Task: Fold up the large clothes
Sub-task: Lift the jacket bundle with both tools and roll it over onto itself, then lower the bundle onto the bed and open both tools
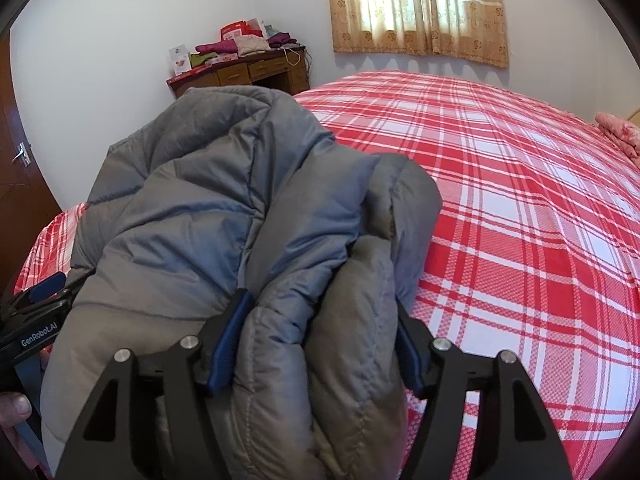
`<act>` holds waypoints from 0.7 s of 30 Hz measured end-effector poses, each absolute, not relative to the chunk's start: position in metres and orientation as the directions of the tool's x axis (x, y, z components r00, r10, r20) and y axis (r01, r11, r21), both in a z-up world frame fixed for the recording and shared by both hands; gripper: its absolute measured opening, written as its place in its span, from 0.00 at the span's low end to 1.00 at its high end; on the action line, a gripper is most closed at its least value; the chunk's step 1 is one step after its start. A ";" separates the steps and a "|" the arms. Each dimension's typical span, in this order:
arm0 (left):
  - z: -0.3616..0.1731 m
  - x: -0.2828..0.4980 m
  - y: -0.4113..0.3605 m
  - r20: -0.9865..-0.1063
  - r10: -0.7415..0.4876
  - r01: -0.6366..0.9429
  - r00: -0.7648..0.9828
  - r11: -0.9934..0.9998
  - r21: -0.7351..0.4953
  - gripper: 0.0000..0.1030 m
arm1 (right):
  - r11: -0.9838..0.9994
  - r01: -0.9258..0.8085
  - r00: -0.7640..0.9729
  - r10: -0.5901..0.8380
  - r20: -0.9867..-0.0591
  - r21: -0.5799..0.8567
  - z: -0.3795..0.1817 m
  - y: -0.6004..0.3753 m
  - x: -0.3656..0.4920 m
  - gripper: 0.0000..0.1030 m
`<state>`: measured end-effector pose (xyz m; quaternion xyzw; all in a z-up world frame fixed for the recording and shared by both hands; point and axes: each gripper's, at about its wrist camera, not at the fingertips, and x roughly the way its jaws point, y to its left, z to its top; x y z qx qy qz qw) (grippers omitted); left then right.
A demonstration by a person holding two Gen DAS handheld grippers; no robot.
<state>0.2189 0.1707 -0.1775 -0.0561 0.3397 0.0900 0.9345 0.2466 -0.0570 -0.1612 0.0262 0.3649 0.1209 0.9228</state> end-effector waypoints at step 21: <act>-0.067 0.130 0.154 -0.528 0.125 -0.174 0.840 0.984 -0.044 0.95 | 0.971 -0.240 0.803 0.205 -0.560 0.012 -0.069 -0.058 0.167 0.87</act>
